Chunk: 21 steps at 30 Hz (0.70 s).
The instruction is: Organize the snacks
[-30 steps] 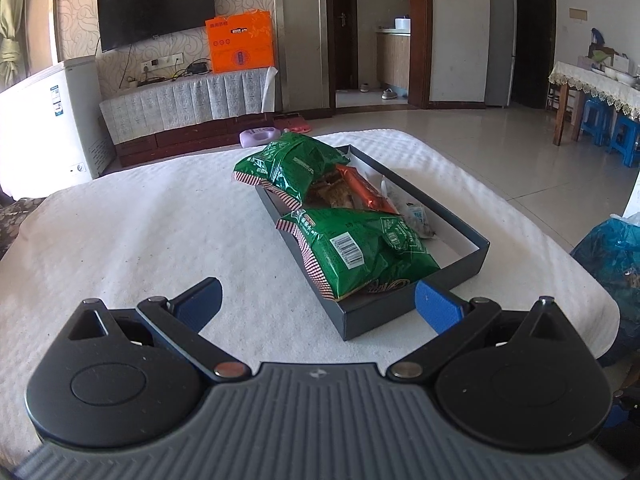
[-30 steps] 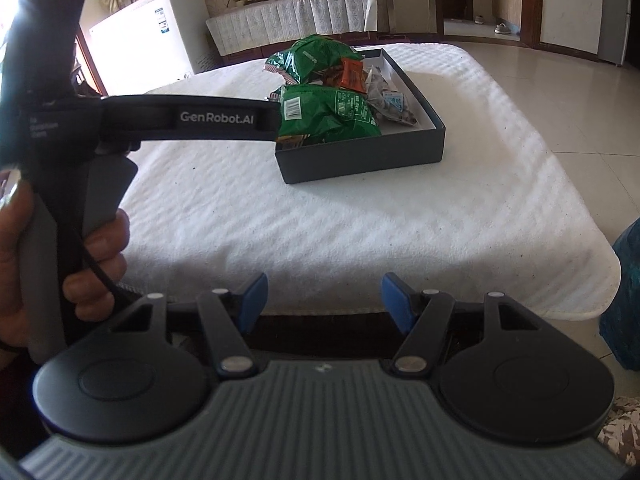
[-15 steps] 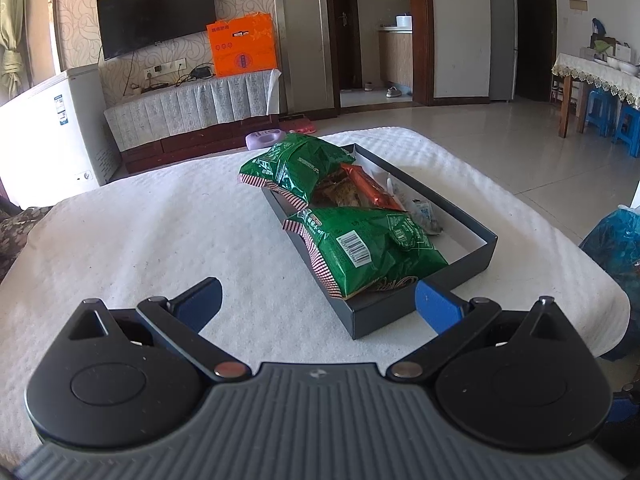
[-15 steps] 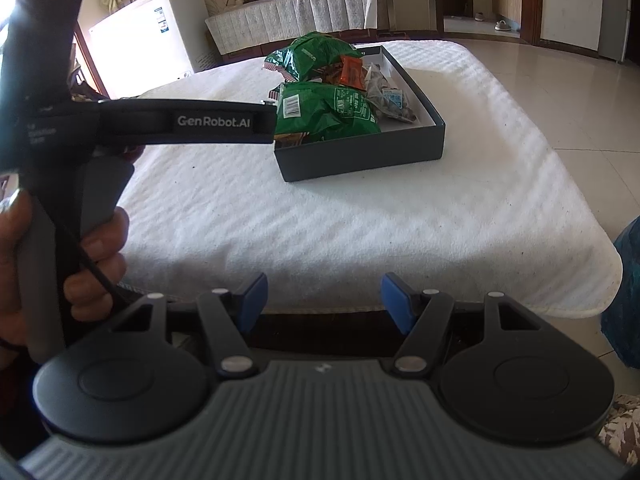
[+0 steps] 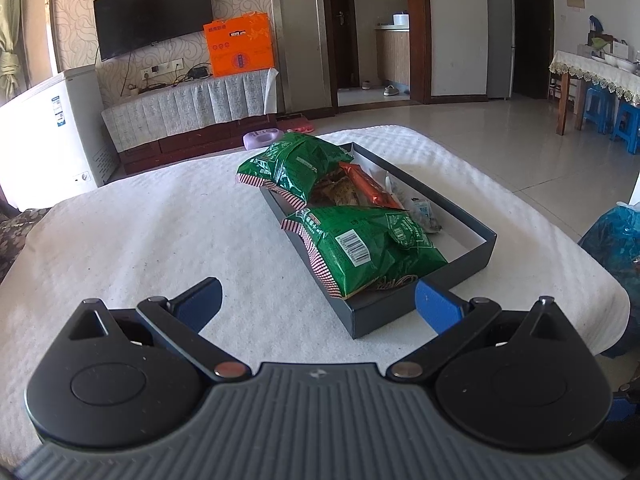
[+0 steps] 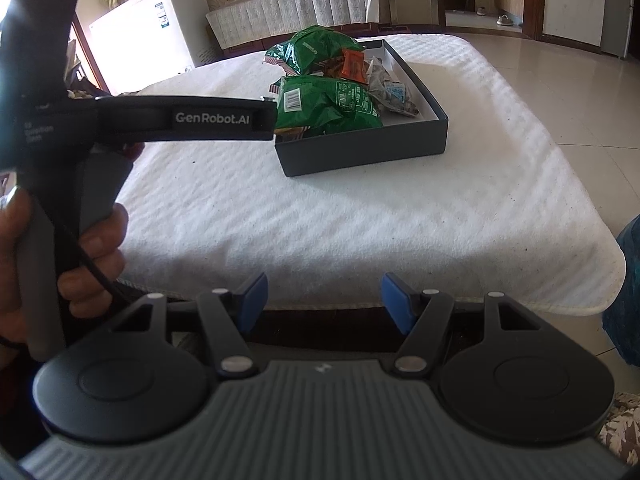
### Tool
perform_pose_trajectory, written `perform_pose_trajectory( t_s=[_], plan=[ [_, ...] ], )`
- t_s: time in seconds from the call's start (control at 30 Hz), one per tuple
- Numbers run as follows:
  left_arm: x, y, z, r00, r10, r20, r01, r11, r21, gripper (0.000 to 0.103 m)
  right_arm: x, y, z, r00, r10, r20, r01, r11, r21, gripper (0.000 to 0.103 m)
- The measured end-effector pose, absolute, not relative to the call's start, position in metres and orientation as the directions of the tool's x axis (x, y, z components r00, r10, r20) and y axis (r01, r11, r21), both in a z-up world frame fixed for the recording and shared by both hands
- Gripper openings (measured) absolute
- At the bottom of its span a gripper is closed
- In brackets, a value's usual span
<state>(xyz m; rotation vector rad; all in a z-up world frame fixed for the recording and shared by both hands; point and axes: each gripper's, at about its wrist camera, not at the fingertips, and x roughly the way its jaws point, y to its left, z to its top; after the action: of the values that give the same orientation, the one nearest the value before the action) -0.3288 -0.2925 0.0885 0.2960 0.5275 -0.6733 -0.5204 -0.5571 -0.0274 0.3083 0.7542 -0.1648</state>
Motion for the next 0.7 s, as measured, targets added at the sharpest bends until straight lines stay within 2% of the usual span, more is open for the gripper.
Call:
perform_pose_trajectory(
  t_s=[0.7],
  plan=[
    [-0.3286, -0.2934, 0.0875, 0.651, -0.517, -0.556, 0.665, 0.741, 0.091, 0.103, -0.5209, -0.5577, -0.0273, 0.719, -0.035, -0.694, 0.256, 0.942, 0.218, 0.065]
  ],
)
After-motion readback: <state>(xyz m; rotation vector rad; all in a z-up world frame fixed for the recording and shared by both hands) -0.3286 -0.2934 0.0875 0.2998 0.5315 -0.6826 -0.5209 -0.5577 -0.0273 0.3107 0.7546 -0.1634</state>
